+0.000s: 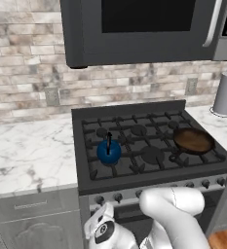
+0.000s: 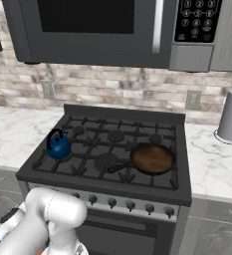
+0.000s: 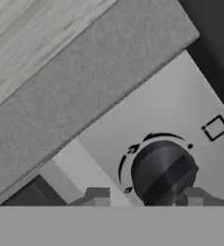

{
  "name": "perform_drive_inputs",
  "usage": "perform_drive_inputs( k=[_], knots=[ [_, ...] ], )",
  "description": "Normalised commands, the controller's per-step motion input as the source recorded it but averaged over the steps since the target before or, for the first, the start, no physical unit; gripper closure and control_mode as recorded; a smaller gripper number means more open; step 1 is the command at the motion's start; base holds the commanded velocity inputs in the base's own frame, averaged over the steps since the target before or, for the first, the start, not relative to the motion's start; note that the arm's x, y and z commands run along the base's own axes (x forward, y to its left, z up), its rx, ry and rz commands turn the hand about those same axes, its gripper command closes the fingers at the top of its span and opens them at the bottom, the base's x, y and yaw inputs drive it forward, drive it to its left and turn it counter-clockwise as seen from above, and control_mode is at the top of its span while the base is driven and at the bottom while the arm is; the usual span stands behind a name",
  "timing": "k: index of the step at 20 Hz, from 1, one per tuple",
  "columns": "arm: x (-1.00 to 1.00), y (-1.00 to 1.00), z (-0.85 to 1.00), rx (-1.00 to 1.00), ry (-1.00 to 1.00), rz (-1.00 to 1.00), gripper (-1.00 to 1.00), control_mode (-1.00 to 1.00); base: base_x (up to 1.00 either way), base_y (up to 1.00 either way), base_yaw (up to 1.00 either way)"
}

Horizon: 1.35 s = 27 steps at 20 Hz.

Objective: Pick the kettle from the counter and place it on a stove burner. Then turn the burner on.

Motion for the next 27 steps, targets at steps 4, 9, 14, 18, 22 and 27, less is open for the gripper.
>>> perform_drive_inputs(
  k=[4, 9, 14, 18, 22, 27],
  knots=[
    [0.0, 0.54, -0.72, -0.38, 0.15, 0.44, 1.0, -1.0, 0.0, 0.0, 0.0],
    [0.12, 0.54, -0.41, -0.28, 0.09, 0.39, 1.0, -1.0, 0.0, 0.0, 0.0],
    [0.32, 0.67, -0.03, -0.2, 0.11, 0.39, 1.0, -1.0, 0.0, 0.0, 0.0],
    [0.29, 0.77, 0.0, -0.21, 0.13, 0.4, 1.0, -1.0, 0.0, 0.0, 0.0],
    [0.23, 0.82, 0.0, -0.23, 0.2, 0.39, 1.0, -1.0, 0.0, 0.0, 0.0],
    [-0.01, 0.55, -0.27, -0.26, 0.24, 0.52, 1.0, -1.0, 0.0, 0.0, 0.0]
  ],
)
